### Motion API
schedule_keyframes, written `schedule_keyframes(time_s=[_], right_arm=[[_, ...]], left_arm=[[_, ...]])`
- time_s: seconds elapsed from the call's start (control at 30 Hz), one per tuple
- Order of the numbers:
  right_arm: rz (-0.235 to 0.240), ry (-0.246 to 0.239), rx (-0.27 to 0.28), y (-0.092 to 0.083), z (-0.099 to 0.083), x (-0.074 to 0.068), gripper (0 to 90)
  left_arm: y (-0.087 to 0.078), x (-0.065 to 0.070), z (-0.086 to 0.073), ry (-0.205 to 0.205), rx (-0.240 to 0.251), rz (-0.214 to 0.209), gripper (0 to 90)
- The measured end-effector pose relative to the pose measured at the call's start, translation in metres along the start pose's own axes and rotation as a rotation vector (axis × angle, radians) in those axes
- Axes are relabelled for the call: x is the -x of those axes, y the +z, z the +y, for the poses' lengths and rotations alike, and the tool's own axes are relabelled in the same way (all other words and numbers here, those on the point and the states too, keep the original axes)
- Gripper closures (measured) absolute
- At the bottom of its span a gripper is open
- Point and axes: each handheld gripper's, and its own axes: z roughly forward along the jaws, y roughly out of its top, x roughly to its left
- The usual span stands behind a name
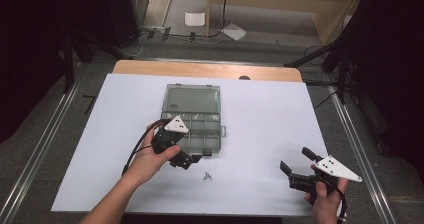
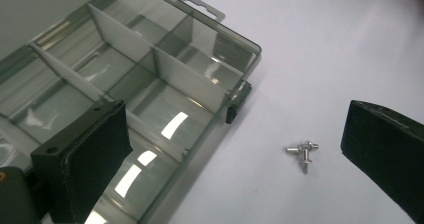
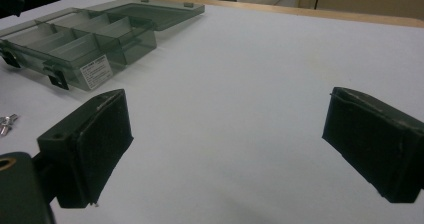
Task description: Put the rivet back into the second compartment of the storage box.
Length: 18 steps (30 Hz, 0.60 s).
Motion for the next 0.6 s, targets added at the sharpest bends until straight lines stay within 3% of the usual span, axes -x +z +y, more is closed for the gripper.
schedule_keyframes(time_s=[0.13, 0.47, 0.6], right_arm=[[-0.018, -0.008, 0.007, -0.002, -0.001, 0.000, 10.9], [-0.006, 0.010, 0.030, -0.007, -0.002, 0.003, 10.2], [0.014, 0.004, 0.033, -0.008, -0.002, 0.003, 0.0]], left_arm=[[0.005, 0.008, 0.001, 0.024, -0.027, -0.022, 0.0], [0.014, 0.027, 0.001, 0.060, -0.078, -0.038, 2.2], [0.016, 0.030, 0.000, 0.062, -0.087, -0.060, 8.2]])
